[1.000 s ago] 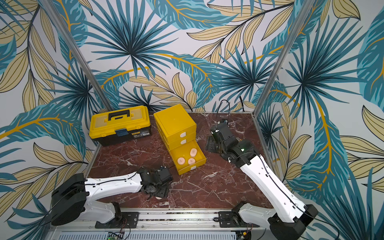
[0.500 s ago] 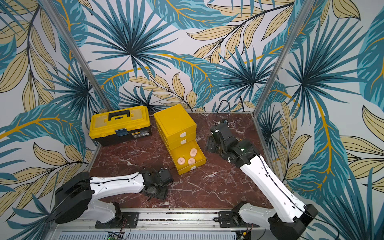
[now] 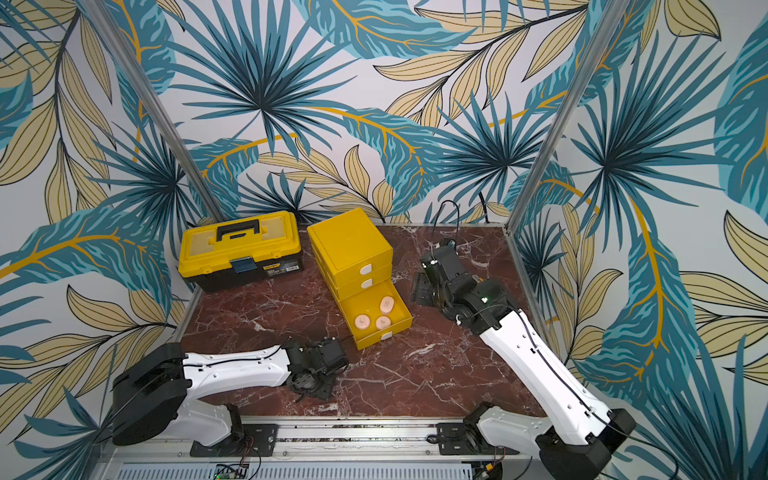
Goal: Put the bluetooth earphones in the drawer according to color
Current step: Pick up the Bluetooth earphone from the center of the board, then place the bluetooth earphone in the drawer.
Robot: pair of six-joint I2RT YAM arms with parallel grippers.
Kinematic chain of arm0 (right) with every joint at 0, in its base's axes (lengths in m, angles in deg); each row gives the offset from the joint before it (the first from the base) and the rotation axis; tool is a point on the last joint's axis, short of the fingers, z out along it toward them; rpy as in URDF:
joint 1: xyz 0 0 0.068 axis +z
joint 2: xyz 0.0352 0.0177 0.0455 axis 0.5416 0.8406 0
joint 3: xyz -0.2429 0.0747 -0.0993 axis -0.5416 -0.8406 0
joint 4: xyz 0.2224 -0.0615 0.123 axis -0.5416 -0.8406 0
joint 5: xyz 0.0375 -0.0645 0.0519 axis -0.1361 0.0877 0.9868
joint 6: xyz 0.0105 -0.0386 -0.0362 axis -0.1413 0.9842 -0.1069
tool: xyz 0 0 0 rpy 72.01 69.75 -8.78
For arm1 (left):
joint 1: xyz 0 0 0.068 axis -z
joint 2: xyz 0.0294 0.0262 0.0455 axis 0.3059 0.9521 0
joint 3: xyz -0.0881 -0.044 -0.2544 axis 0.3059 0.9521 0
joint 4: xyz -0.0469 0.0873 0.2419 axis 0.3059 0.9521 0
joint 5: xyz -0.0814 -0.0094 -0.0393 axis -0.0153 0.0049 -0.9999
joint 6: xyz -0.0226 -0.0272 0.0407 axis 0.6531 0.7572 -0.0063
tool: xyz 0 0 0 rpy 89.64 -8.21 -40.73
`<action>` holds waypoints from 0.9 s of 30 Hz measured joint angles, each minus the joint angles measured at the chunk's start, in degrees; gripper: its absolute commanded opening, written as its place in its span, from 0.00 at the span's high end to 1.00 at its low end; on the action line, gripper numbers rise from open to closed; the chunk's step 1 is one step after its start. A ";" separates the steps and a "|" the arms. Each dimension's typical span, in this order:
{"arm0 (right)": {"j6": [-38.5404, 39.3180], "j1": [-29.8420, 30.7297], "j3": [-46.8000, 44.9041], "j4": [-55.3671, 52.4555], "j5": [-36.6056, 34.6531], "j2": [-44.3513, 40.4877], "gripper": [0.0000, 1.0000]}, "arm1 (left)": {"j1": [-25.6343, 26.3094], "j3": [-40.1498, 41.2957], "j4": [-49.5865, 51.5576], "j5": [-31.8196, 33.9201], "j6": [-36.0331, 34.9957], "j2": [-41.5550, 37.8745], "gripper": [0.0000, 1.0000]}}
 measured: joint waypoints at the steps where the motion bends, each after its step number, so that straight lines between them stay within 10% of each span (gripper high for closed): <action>1: -0.02 0.00 0.00 0.00 0.00 -0.02 0.24 | 0.24 -0.44 1.14 0.55 -0.22 -0.24 0.58; 12: 0.00 -0.37 -1.25 0.00 -0.98 -3.39 0.24 | 3.50 -18.25 4.76 11.47 -9.86 -6.67 0.59; 27: -0.07 -0.96 -2.64 -0.17 -4.22 -8.79 0.24 | -4.72 -43.04 3.30 16.72 -24.72 19.34 0.59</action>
